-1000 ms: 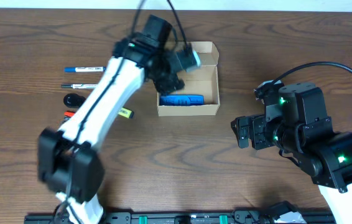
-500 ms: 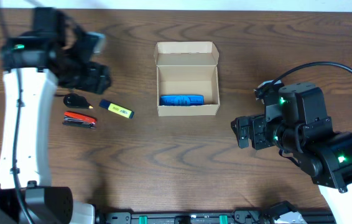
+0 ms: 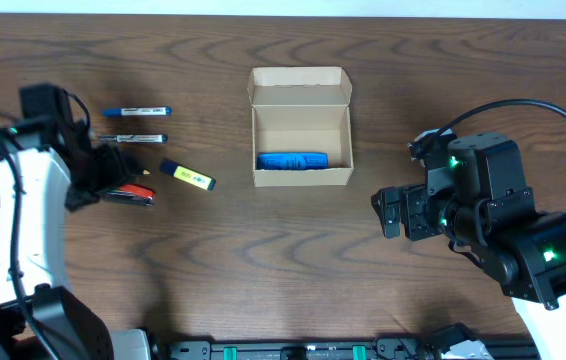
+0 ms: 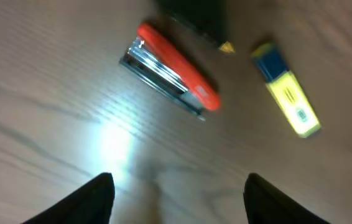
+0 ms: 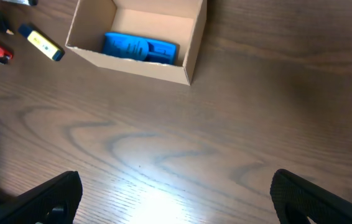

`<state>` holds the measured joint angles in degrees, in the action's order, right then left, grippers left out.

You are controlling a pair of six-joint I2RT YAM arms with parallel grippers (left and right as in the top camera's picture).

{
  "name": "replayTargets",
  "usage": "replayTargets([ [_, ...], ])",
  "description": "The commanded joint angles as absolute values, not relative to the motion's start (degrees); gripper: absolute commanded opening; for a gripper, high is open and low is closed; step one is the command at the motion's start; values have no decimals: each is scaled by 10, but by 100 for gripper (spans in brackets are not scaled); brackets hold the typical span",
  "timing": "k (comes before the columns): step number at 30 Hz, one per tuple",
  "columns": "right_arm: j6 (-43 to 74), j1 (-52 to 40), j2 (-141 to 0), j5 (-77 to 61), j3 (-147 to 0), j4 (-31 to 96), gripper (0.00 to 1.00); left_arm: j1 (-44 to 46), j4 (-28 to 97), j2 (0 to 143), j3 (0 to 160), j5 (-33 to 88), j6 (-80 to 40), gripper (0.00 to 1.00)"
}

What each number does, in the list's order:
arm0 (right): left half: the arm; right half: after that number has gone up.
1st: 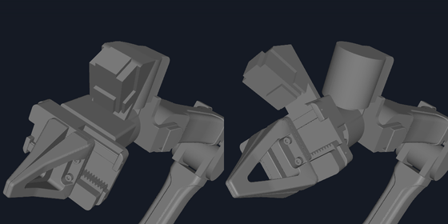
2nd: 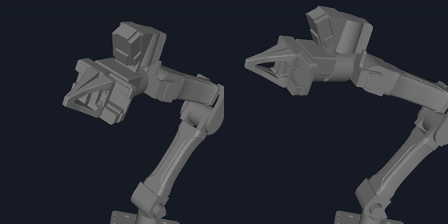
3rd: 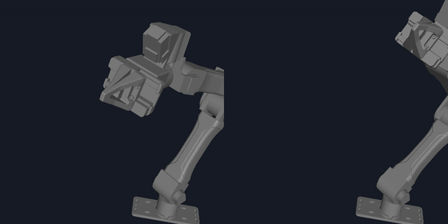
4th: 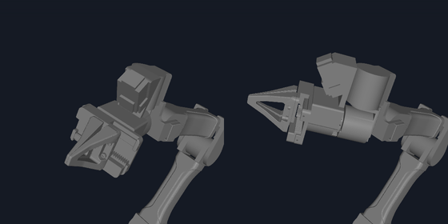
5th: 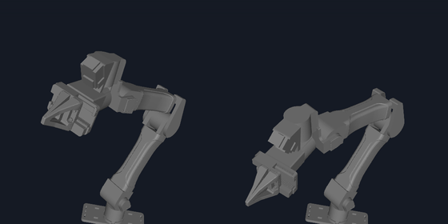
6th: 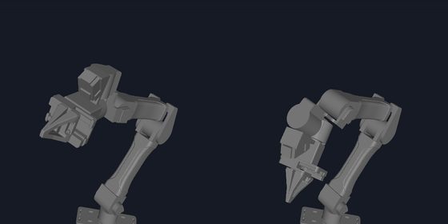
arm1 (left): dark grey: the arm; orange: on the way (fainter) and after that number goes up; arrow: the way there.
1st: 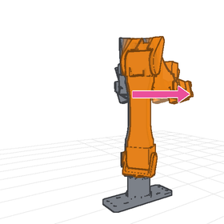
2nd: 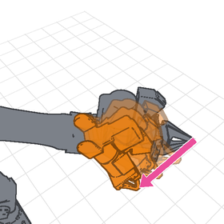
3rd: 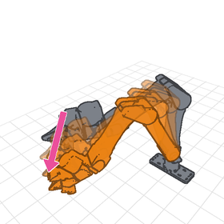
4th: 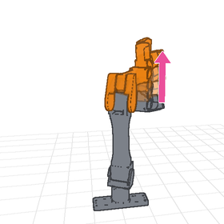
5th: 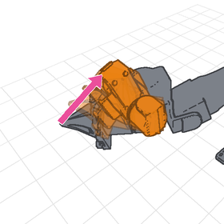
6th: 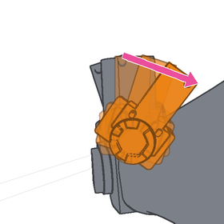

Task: Pack container
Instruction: 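Open the left gripper and withdraw it from the box, then lower the left gripper and grasp the red stapler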

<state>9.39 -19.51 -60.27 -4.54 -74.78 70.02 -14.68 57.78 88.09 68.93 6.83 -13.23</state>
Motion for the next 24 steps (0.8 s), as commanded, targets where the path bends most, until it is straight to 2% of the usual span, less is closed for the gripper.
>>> replayTargets([
  [1, 87, -192, -603, -45, -747, 701, 99, -147, 528, 870, 618, 44, -293, 71],
  [7, 87, -192, -603, -45, -747, 701, 99, -146, 406, 870, 533, 45, -442, 71],
  [9, 87, -192, -603, -45, -747, 701, 99, -146, 389, 870, 529, 45, -461, 76],
  [11, 87, -192, -603, -45, -747, 701, 99, -146, 374, 870, 529, 45, -463, 72],
  [12, 87, -192, -603, -45, -747, 701, 99, -146, 373, 870, 529, 45, -464, 76],
  [14, 87, -192, -603, -45, -747, 701, 99, -146, 365, 870, 529, 47, -484, 75],
  [15, 87, -192, -603, -45, -747, 701, 99, -146, 362, 870, 529, 53, -488, 80],
  [16, 87, -192, -603, -45, -747, 701, 99, -146, 356, 870, 529, 60, -487, 97],
  [24, 87, -192, -603, -45, -747, 701, 99, -134, 343, 871, 530, 35, -609, 96],
])
